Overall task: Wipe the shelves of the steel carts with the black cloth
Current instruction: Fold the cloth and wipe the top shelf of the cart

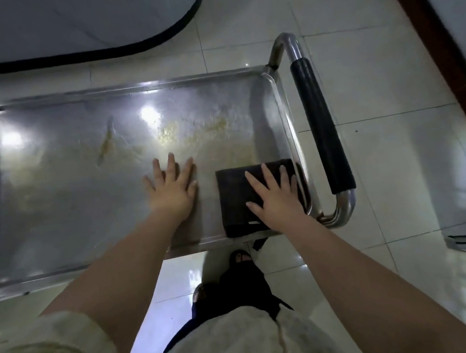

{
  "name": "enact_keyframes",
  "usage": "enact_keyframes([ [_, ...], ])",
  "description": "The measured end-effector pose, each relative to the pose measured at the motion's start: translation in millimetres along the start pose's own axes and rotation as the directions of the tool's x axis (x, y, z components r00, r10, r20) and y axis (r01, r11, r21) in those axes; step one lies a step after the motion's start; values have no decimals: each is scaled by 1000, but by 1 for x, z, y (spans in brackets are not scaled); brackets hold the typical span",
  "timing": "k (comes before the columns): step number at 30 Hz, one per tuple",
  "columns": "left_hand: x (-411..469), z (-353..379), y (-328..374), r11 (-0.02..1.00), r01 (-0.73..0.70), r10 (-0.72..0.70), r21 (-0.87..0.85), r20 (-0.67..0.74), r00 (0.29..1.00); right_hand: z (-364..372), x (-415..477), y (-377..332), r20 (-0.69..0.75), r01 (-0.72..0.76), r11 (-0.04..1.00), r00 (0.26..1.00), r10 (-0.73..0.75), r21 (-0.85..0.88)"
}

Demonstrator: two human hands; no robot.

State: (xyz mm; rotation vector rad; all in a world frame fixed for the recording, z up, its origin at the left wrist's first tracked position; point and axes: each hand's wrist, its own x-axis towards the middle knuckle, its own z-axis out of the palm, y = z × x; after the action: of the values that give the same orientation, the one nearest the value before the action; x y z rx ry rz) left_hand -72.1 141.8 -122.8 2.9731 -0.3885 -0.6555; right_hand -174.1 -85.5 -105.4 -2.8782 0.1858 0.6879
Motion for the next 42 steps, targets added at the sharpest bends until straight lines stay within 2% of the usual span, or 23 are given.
enact_keyframes([
  [4,31,1,-9,998,51,-49,39,-52,997,14,14,-1,-74,41,997,996,-47,-72],
  [11,56,9,-21,997,-36,44,73,-124,991,25,31,-6,-69,-44,996,997,38,-78],
  [18,59,15,-26,998,-52,59,41,-184,981,-43,178,-19,-117,-120,992,986,115,-35],
  [23,61,19,-28,997,-53,62,47,-212,975,-92,257,-22,-10,-70,998,997,70,-4],
  [30,62,11,-32,995,-95,90,-14,-212,973,-79,242,-21,-99,-24,995,995,14,-96],
  [32,71,3,-44,995,-94,85,-32,-205,975,-82,245,-21,-88,-32,996,996,25,-82],
  [36,95,-12,-72,1000,3,-8,-27,-190,982,-81,244,-24,-80,-74,995,994,68,-73],
  [42,104,-14,-82,999,-34,34,3,-127,991,-45,180,-32,-123,-147,988,983,140,-54],
])
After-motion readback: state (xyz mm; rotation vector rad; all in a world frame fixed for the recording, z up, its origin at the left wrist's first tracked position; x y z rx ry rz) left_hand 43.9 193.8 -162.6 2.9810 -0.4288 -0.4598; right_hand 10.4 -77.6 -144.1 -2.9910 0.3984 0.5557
